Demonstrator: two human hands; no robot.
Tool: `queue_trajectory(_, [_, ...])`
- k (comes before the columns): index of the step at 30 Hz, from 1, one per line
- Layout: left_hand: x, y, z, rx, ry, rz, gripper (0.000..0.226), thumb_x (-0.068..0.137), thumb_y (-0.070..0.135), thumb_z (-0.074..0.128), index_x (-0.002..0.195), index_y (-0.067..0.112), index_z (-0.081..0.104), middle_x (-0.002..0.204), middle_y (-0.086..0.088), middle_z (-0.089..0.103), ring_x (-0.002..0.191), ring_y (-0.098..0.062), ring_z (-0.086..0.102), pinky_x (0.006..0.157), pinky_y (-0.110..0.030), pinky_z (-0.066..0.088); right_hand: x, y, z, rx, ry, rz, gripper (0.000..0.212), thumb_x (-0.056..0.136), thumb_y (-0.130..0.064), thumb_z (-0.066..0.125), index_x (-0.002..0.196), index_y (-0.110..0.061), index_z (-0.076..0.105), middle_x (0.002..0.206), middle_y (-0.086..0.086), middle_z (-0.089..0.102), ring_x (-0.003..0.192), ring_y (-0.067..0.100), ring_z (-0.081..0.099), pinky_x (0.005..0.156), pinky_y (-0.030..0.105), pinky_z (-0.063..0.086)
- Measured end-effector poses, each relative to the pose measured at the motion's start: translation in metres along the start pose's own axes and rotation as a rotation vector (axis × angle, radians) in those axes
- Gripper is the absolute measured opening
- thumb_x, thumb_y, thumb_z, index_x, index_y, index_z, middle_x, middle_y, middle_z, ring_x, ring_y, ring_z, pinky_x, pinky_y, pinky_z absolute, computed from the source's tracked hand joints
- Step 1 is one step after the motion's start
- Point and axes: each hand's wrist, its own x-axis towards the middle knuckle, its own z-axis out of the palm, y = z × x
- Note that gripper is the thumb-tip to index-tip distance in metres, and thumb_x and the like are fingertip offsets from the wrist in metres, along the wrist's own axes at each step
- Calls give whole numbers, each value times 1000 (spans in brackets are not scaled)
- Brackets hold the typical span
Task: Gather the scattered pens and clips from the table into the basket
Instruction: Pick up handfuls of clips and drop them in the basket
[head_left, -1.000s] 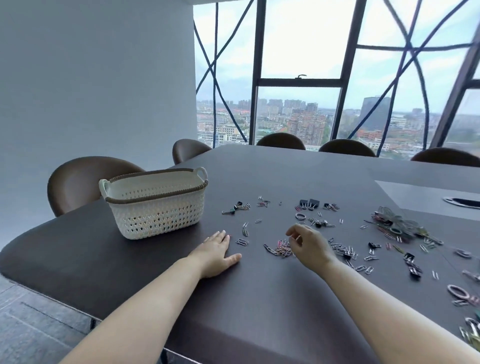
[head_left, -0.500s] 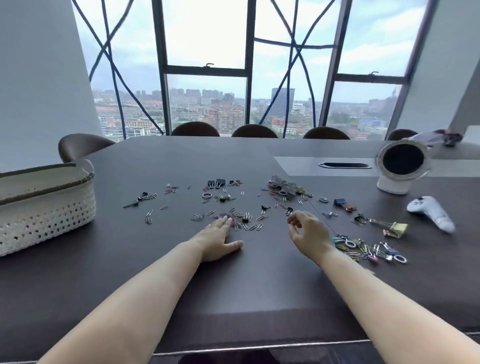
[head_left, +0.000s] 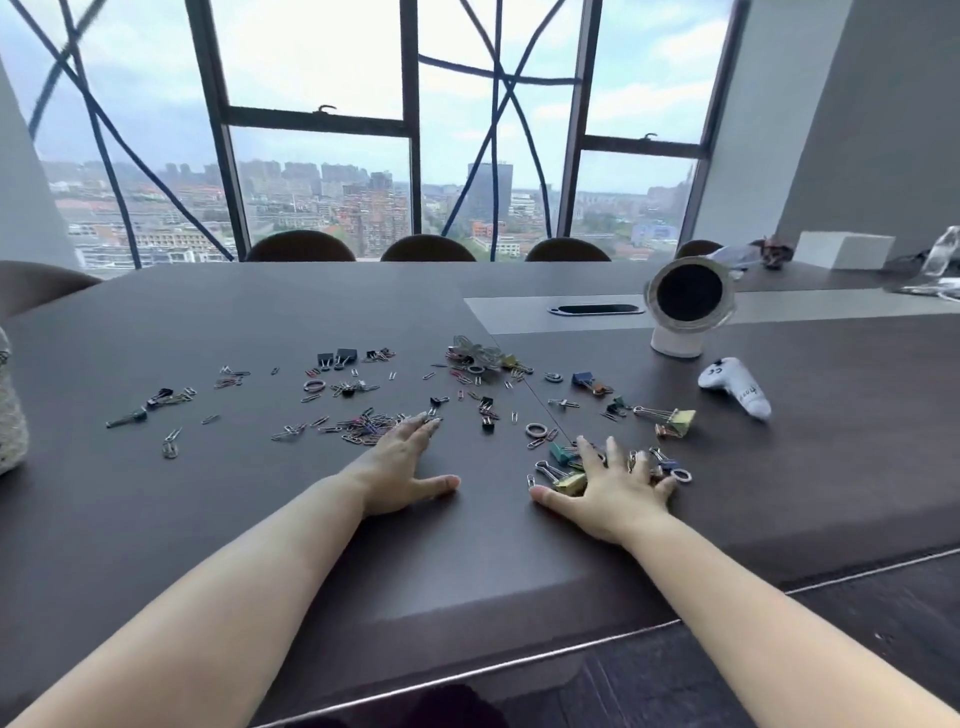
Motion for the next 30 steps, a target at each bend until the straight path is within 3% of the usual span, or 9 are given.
queue_trajectory(6, [14,-4,-3,156,-19,-205,92,76,75,39,147,32,-1,157,5,-12,142,-19,-22,109,-59,-11,38,-30,-1,-9,2,-104,99,67,-85,34,146,-34,4,159,4,-1,144,37,-5,116,55,-1])
queue_trajectory(15, [57,-29,-13,156,-25,-382,92,69,83,36,144,44,0,157,4,-10,143,-32,-14,109,-65,0,106,-59,-3,35,-1,-153,96,64,-86,37,144,-43,4,158,2,-1,144,37,-6,114,56,-2])
queue_trajectory(18, [78,-36,-12,151,6,-376,86,72,80,37,144,44,6,158,3,1,145,-28,-7,110,-63,2,131,-70,-1,8,18,-247,85,70,-82,36,143,-45,12,158,-1,8,145,31,3,115,52,4])
queue_trajectory(22, [91,-43,-12,183,127,-253,61,82,67,40,136,40,36,148,2,31,139,-22,22,112,-47,19,156,-92,-3,17,83,-432,56,83,-65,41,135,-45,36,149,-3,33,138,25,24,112,43,19])
queue_trajectory(25, [89,-47,-9,117,209,-177,39,86,57,45,117,36,53,126,-1,46,125,-22,38,104,-38,34,164,-103,-2,10,135,-515,40,87,-56,43,124,-43,49,135,-3,44,128,23,35,108,40,27])
queue_trajectory(30, [84,-41,-9,135,298,-160,30,89,49,46,98,22,55,108,-2,55,103,-24,56,80,-31,43,162,-108,6,-1,257,-607,30,90,-43,45,115,-32,58,118,0,54,115,24,45,98,35,39])
